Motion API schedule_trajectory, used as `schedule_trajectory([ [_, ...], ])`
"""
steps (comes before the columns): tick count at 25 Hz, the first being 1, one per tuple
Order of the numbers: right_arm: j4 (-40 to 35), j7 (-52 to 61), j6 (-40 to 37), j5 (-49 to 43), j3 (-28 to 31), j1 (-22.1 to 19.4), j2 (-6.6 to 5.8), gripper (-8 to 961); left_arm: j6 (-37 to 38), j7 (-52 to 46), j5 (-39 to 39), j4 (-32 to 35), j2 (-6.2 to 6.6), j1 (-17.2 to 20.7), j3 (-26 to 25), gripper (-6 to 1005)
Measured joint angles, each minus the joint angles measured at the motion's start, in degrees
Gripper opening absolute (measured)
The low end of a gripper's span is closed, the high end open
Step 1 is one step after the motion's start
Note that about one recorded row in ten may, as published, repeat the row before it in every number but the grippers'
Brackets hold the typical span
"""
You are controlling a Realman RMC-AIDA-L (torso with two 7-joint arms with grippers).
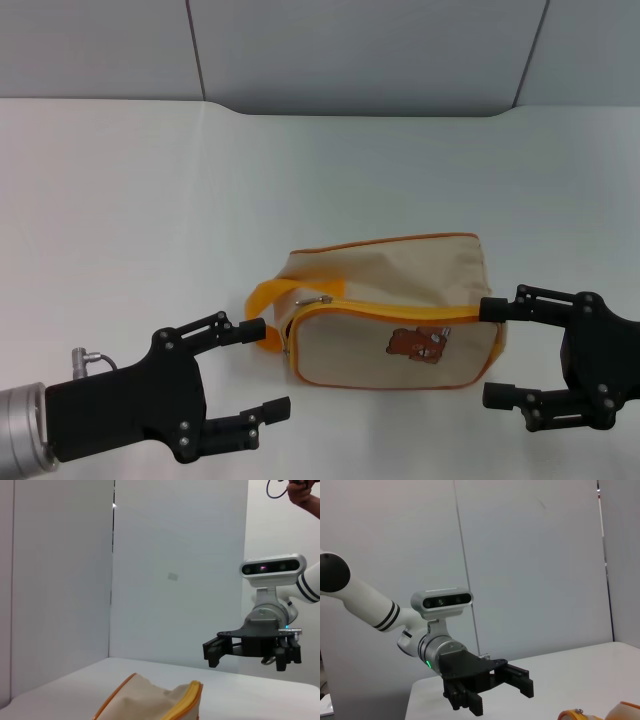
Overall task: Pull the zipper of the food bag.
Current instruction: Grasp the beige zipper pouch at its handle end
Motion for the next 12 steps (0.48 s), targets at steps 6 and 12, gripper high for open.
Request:
schedule_trajectory([
  [6, -0.1, 0.0, 0.0, 0.0, 0.1, 0.0, 0.06, 843, -1.3, 1.2, -0.2, -1.1, -0.01, 0.0, 0.0, 811],
  [12, -0.1, 0.0, 0.0, 0.2, 0.4, 0.0, 0.15, 843, -3.8, 2.1, -2.4, -2.7, -0.07, 0.1, 0.0, 810],
])
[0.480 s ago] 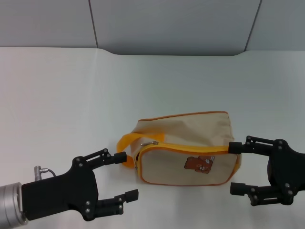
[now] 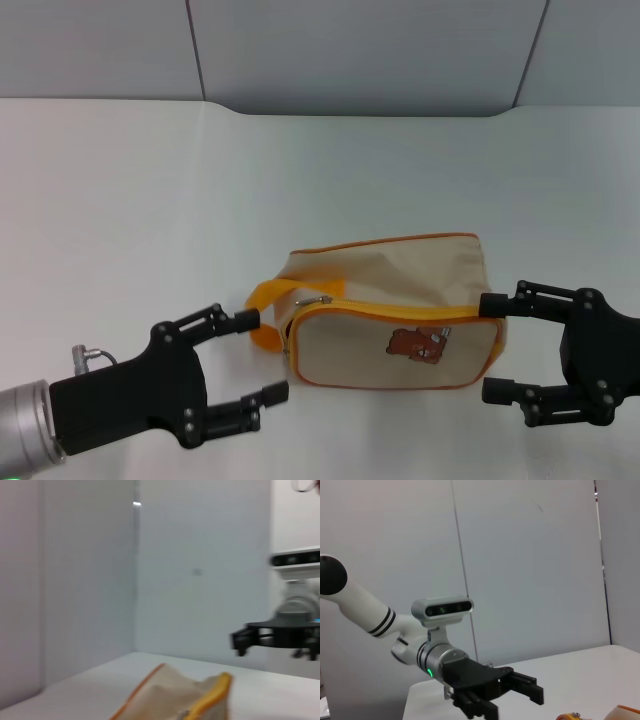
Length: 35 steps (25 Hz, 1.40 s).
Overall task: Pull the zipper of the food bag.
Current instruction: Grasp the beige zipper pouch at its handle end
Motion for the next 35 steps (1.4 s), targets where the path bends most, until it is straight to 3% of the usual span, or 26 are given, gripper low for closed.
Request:
schedule_trajectory([
  [7, 0.0, 0.0, 1.4, 0.1, 0.1, -0.2, 0.71, 842, -7.4, 17.8, -8.9, -16.3, -0.07, -1.1, 0.0, 808],
  [9, 0.0, 0.0, 1.5, 0.1, 0.1, -0.2, 0.73, 842, -7.8, 19.4, -9.3, -18.0, -0.08, -1.4, -0.2, 807],
  [10, 0.0, 0.0, 1.5, 0.1, 0.1, -0.1, 0.77, 842, -9.0, 23.5, -9.8, -22.0, -0.09, -2.0, -1.6, 807],
  [14, -0.1, 0.0, 1.5, 0.3, 0.2, 0.0, 0.99, 842, -10.7, 27.3, -9.9, -25.7, -0.09, -2.8, -4.0, 806],
  [15, -0.4, 0.0, 1.6, 0.4, 0.4, 0.0, 1.2, 842, -14.0, 33.3, -9.6, -31.6, -0.11, -4.5, -8.5, 806],
  [17, -0.5, 0.0, 1.6, 0.4, 0.4, 0.0, 1.29, 843, -15.9, 35.4, -9.5, -34.0, -0.11, -5.3, -10.8, 805],
  [22, -0.6, 0.0, 2.3, 0.4, 0.5, 0.0, 1.42, 843, -18.6, 36.9, -9.4, -36.7, -0.1, -6.1, -15.0, 804],
  [35, -0.7, 0.0, 5.1, 0.5, 1.2, 0.1, 2.32, 842, -21.2, 36.5, -8.2, -38.5, -0.1, -9.1, -16.3, 800],
])
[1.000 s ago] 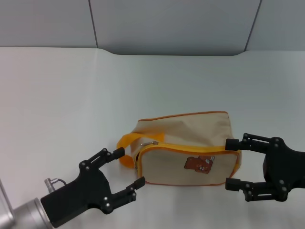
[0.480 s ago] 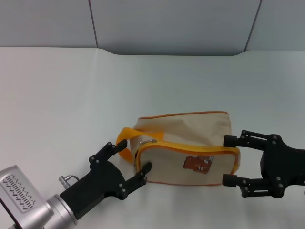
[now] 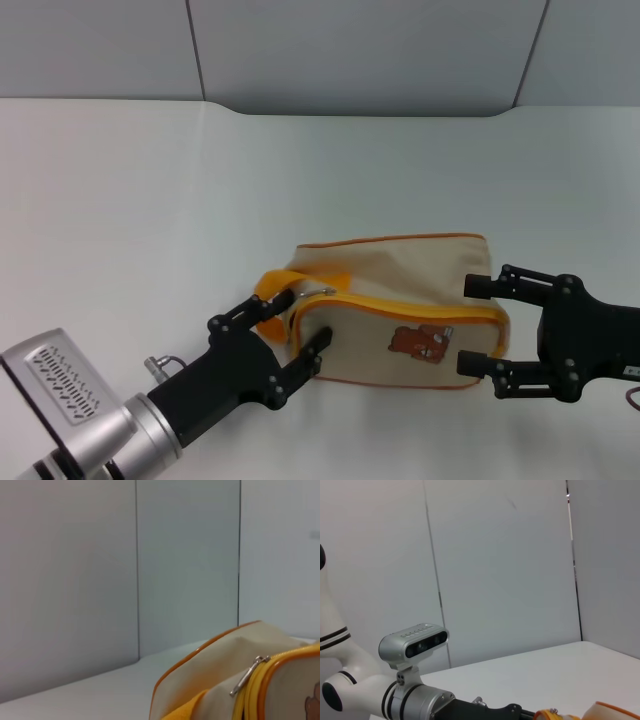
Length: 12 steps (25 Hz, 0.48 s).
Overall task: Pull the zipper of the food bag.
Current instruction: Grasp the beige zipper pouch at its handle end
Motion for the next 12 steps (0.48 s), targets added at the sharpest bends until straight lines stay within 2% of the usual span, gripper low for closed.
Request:
schedule_trajectory([
  [5, 0.0, 0.0, 0.0, 1.1, 0.0, -0.1, 0.02, 842, -2.4, -1.3, 2.4, 0.0, 0.0, -0.8, -1.6, 593],
  [10, 0.0, 0.0, 0.0, 2.5, 0.0, -0.5, 0.02, 843, -2.4, -1.3, 5.7, -0.1, 0.0, -0.9, -3.2, 469],
  [12, 0.0, 0.0, 0.0, 2.8, 0.1, -0.6, 0.02, 843, -2.2, -1.1, 7.0, -0.1, 0.0, -0.7, -4.1, 450],
])
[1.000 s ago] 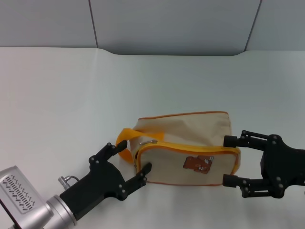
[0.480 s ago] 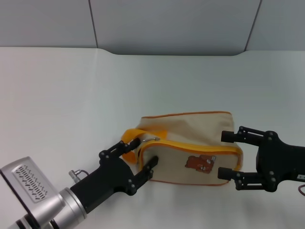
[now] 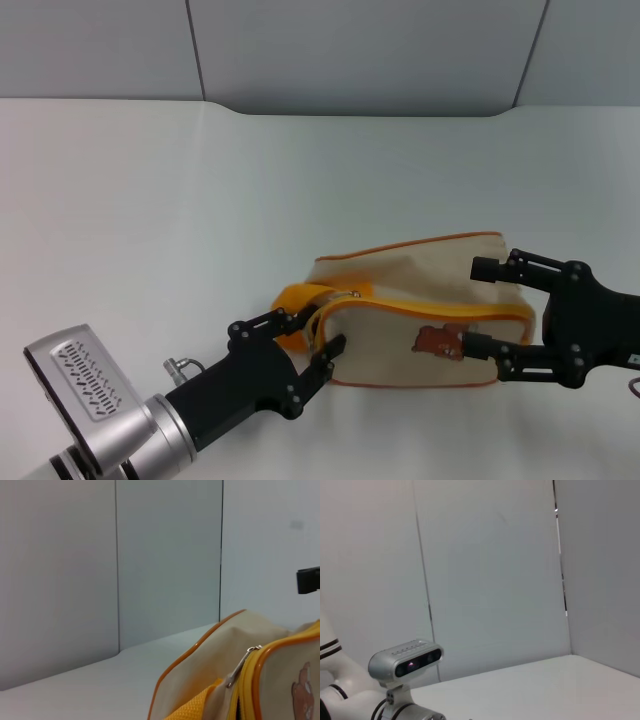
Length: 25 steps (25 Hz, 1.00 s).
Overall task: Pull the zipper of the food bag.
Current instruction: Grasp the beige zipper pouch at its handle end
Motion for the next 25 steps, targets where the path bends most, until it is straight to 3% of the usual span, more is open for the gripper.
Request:
schedule_trajectory([
  [25, 0.2, 0.0, -0.1, 0.1, 4.9, -0.1, 0.0, 843, 3.5, -0.6, 0.9, 0.1, 0.0, 0.0, -1.4, 267],
])
